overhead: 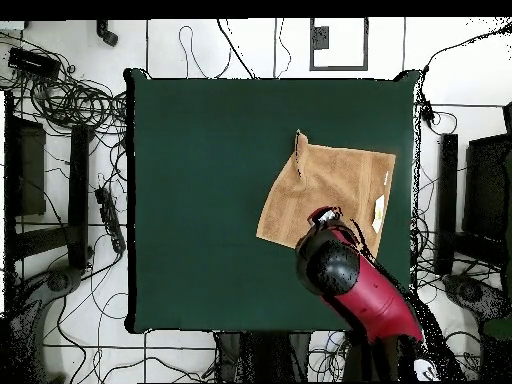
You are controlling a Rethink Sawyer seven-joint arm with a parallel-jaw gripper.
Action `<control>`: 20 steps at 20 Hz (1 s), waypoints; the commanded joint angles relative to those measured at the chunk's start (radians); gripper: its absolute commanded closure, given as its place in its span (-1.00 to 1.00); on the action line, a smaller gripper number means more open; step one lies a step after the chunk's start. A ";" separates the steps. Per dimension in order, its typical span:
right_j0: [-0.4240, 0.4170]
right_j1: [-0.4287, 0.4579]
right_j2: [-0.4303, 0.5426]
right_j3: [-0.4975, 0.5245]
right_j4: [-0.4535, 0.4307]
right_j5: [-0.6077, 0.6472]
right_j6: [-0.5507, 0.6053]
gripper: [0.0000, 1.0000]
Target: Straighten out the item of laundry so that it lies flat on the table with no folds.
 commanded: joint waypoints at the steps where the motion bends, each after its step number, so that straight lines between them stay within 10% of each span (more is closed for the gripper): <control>1: 0.137 0.106 0.056 0.052 0.175 -0.027 0.383 -1.00; 15: 0.257 0.144 -0.004 -0.015 0.297 0.014 0.432 -1.00; 20: 0.172 0.114 0.086 0.013 0.228 -0.033 0.382 -1.00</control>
